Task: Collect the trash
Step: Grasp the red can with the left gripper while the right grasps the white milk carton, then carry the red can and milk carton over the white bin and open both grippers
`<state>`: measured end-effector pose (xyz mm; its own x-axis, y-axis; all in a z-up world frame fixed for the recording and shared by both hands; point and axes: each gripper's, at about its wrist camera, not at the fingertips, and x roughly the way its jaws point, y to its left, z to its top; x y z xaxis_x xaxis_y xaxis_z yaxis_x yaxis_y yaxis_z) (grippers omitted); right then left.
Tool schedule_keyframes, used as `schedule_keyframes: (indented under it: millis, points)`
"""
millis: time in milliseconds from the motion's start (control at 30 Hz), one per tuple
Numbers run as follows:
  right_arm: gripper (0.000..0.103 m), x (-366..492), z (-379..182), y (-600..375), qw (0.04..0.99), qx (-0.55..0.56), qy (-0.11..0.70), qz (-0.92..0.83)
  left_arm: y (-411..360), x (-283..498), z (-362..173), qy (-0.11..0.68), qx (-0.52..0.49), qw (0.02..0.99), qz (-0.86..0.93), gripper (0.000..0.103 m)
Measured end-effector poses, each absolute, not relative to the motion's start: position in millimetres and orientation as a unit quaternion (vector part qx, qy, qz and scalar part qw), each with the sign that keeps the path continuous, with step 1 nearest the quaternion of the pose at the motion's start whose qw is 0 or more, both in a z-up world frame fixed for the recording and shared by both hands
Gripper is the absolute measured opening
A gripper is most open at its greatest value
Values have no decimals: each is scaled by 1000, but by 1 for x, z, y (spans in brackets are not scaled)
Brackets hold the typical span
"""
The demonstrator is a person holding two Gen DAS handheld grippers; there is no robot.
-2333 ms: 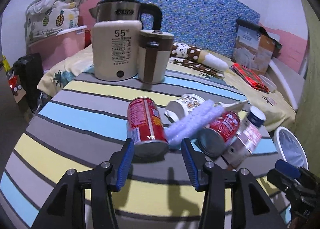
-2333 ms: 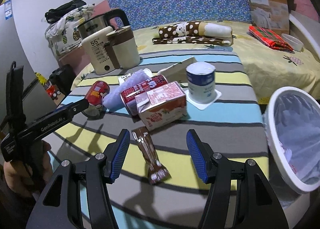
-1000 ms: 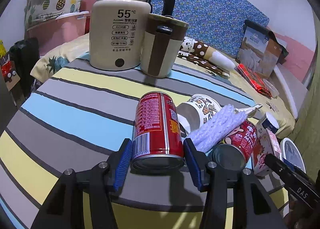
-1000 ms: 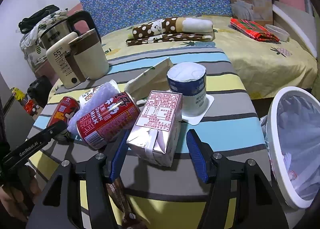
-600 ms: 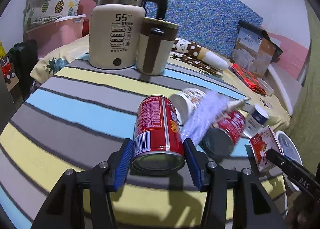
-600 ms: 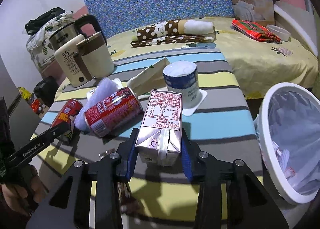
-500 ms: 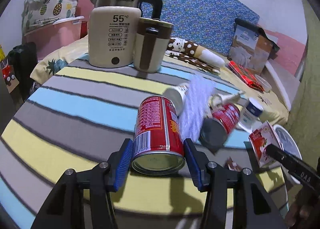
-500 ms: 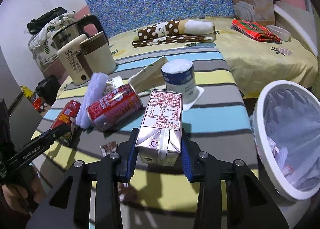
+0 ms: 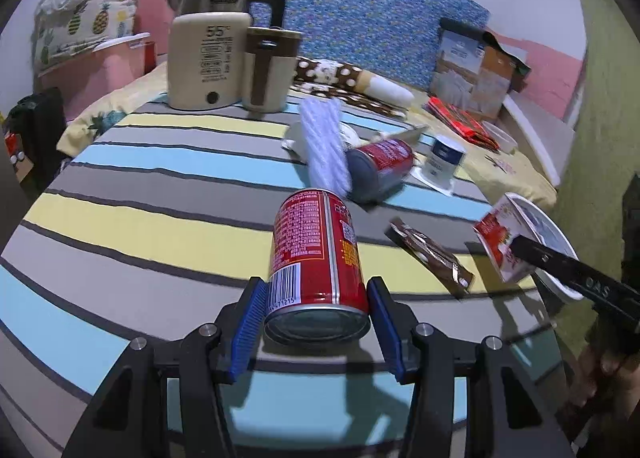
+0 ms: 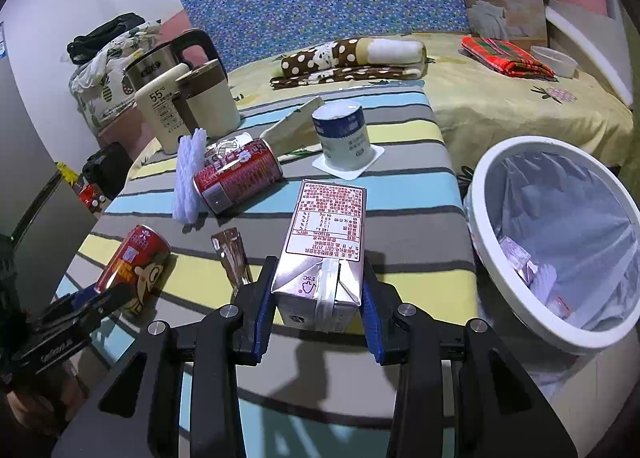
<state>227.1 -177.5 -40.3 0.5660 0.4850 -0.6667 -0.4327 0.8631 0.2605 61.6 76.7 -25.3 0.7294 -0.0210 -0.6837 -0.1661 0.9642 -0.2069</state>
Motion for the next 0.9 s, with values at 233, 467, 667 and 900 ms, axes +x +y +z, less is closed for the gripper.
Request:
schedule_keyframes:
  millis: [233, 467, 667, 900]
  points:
    - [40, 223, -42, -182, 885, 38, 387, 257, 68, 72, -23, 380, -125, 916, 30, 53]
    - [40, 221, -41, -184, 886, 42, 384, 257, 64, 92, -23, 388, -115, 914, 34, 60]
    - [40, 218, -40, -190, 888, 45, 379, 257, 58, 91, -23, 380, -97, 919, 44, 52]
    - [40, 214, -36, -198, 891, 50, 372, 256, 48, 86, -15, 369, -95, 924, 34, 52]
